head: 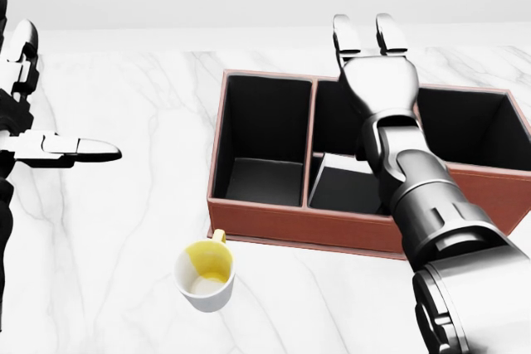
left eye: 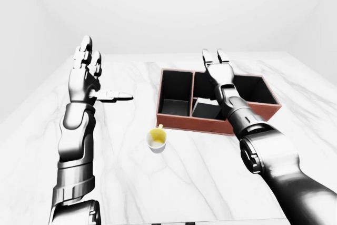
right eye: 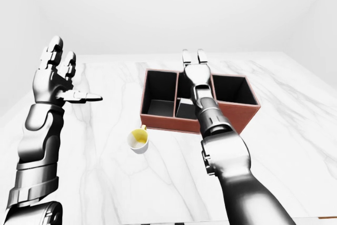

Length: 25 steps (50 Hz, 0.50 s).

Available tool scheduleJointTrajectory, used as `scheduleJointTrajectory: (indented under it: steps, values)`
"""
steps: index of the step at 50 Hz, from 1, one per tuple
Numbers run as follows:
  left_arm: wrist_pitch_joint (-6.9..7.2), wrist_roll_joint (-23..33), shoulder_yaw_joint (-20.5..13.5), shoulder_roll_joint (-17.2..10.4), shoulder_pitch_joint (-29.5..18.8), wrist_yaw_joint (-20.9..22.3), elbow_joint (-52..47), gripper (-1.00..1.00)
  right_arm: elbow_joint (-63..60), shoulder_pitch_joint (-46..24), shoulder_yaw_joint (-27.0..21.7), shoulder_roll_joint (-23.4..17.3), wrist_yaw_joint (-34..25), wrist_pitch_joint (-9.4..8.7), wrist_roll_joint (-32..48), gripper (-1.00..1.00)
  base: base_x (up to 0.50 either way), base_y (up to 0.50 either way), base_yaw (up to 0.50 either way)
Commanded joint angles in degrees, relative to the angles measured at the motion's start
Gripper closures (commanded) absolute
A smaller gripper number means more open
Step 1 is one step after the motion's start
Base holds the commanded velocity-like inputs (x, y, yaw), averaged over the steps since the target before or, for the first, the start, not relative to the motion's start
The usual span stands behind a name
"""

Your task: Pick up the book and place it in the caddy.

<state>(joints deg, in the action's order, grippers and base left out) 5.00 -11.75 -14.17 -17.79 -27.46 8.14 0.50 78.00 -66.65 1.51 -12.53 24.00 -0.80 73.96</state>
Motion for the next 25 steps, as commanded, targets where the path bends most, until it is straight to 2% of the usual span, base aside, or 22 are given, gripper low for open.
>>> scheduleJointTrajectory:
  steps: [1, 9, 17, 23, 25]
  values:
    - [0.00, 0.10, 0.54, 0.38, -0.78, -0.54, -0.44, -1.00, -2.36, -0.67, 0.98, -0.60, -1.73, 5.80, -3.52, -1.00, 0.00, 0.00, 0.00]
    - [0.00, 0.14, 0.85, 0.81, -0.47, -0.84, -2.60, -1.00, -9.61, 1.38, 0.62, -2.79, -5.83, 5.80, -8.86, -1.00, 0.00, 0.00, 0.00]
    - [0.00, 0.33, 1.01, 1.22, -0.12, -1.03, -5.07, -1.00, -33.65, 13.59, -3.40, -4.54, -19.28, 5.80, -18.93, -1.00, 0.00, 0.00, 0.00]
    - [0.00, 0.56, 1.01, 1.44, 0.32, -1.14, -6.68, -1.00, -55.91, 24.33, -6.76, -4.22, -31.20, 5.80, -28.81, -1.00, 0.00, 0.00, 0.00]
    - [0.00, 0.49, 0.87, 1.44, 0.39, -1.17, -7.39, -1.00, -60.30, 26.66, -7.20, -4.06, -33.41, 5.80, -31.63, -1.00, 0.00, 0.00, 0.00]
